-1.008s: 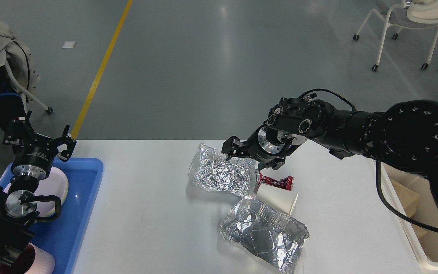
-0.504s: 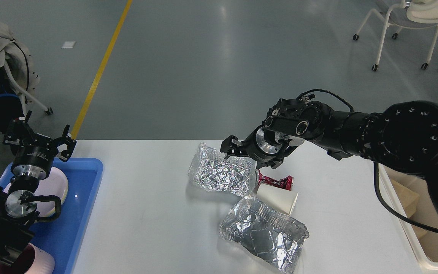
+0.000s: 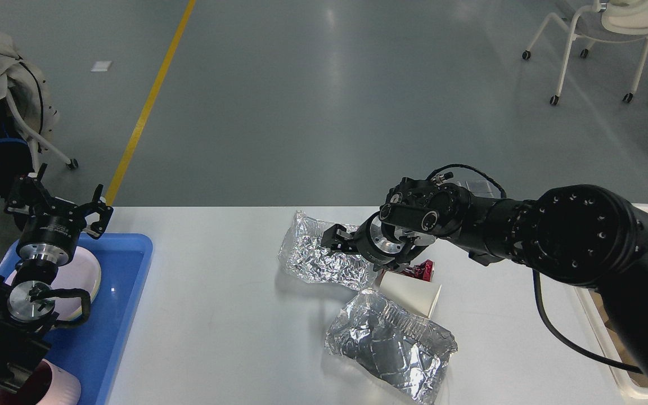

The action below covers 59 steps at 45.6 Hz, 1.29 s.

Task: Tidy desktop
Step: 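Lower the right gripper and close it on the foil piece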

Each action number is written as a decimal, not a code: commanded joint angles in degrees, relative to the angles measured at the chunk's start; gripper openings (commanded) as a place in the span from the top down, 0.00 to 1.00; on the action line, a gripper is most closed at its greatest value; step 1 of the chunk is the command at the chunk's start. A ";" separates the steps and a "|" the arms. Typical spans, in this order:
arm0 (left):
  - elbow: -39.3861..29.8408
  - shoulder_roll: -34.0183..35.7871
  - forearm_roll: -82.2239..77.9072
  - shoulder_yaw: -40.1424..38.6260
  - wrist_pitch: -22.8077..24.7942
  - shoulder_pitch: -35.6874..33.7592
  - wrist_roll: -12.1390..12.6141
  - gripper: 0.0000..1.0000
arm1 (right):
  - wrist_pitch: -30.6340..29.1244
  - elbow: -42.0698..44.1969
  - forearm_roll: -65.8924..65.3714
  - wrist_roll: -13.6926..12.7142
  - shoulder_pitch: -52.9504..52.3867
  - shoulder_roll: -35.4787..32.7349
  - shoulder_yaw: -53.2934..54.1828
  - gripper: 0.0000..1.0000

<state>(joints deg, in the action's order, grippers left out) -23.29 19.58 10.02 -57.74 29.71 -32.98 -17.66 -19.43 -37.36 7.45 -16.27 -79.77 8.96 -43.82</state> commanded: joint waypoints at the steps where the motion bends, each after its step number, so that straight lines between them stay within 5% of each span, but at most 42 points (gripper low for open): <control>1: 0.00 0.02 0.00 0.00 0.00 0.02 -0.01 0.02 | 1.41 2.55 0.02 0.01 1.90 0.09 0.05 0.00; 23: 0.00 -0.06 0.00 0.00 0.00 0.02 -0.01 0.02 | 6.86 10.20 -0.50 0.10 11.39 0.09 -0.30 0.01; 37: 0.00 0.02 0.00 0.00 0.00 0.02 -0.01 0.02 | 9.41 11.17 -1.29 0.01 12.98 0.88 -0.04 0.47; 41: 0.00 0.02 0.00 0.00 0.00 0.02 -0.01 0.02 | 9.58 11.52 -1.47 0.01 13.33 1.15 -0.12 0.67; 45: 0.00 0.02 0.00 0.00 0.00 0.02 -0.01 0.02 | 9.59 12.23 -1.47 0.01 13.68 1.50 -0.12 0.74; 48: 0.00 -0.06 0.00 0.00 0.00 0.02 -0.01 0.02 | 9.59 12.40 -1.38 0.01 13.77 1.67 -0.04 1.00; 59: 0.00 0.02 0.00 0.00 0.00 0.02 -0.01 0.02 | 9.67 11.97 -1.29 -0.16 13.42 1.76 0.05 1.00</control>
<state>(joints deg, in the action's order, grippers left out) -23.29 19.58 10.02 -57.74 29.71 -32.95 -17.66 -9.77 -24.89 6.05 -16.39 -66.04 10.71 -43.78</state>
